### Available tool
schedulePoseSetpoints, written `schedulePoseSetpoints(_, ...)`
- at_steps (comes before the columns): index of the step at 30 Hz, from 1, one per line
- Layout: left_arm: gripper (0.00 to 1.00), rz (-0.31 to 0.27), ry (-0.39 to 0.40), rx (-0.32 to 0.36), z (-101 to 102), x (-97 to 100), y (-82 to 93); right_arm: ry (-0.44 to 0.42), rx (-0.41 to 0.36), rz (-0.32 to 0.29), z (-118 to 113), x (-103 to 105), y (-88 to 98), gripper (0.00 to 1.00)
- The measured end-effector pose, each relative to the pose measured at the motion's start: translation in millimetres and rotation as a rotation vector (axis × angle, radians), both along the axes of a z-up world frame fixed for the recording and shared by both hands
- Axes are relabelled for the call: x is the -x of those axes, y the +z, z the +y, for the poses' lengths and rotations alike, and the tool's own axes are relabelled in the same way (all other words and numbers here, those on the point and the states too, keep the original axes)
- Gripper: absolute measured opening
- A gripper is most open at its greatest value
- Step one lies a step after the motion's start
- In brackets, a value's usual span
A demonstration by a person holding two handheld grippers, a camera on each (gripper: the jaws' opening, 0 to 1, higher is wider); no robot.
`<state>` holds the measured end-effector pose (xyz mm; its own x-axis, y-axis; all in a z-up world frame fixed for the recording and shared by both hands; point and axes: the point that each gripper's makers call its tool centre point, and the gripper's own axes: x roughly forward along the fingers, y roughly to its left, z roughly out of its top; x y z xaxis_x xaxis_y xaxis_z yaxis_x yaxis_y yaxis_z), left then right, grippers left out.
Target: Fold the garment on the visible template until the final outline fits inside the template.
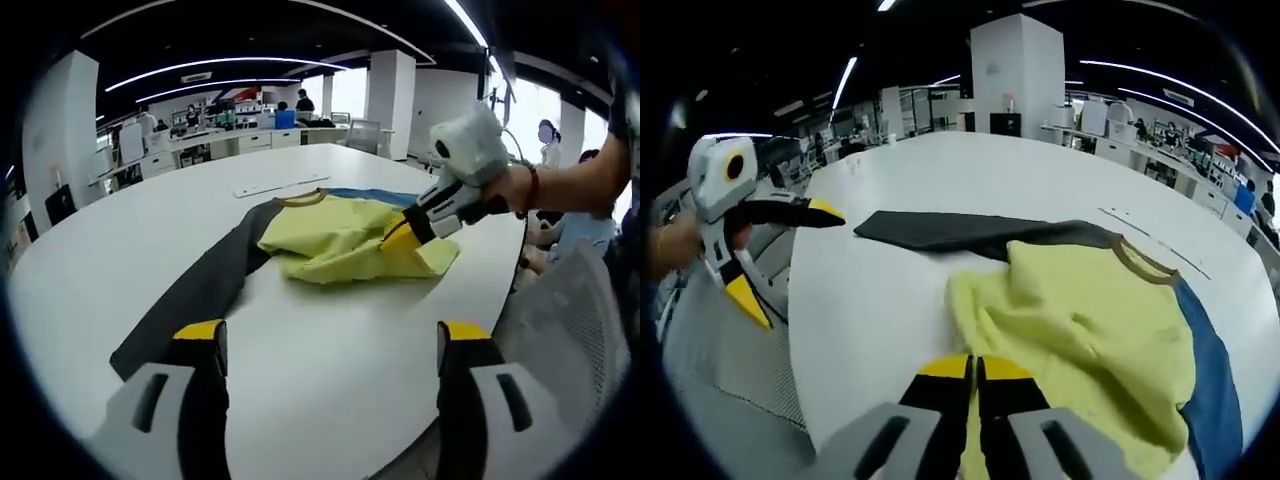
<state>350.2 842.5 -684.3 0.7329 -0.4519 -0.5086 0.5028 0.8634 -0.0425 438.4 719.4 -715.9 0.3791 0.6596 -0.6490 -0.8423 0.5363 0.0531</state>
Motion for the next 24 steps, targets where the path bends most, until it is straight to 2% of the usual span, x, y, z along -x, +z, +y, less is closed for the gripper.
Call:
schedulePoseSetpoints(7, 0.81, 0.002, -0.004, -0.001, -4.1, -6.6, 1.5, -0.104, -0.014, 0.003, -26.7, -32.0, 6.7, 0.00)
schedulePoseSetpoints(11, 0.79, 0.011, -0.008, 0.004, -7.0, -12.1, 0.6, -0.154, -0.019, 0.007, -40.3, -46.4, 4.6, 0.00)
schedulePoseSetpoints(24, 0.70, 0.007, -0.005, 0.052, -32.5, -41.1, 1.8, -0.278, -0.047, 0.104, -69.9, -63.4, -27.3, 0.00)
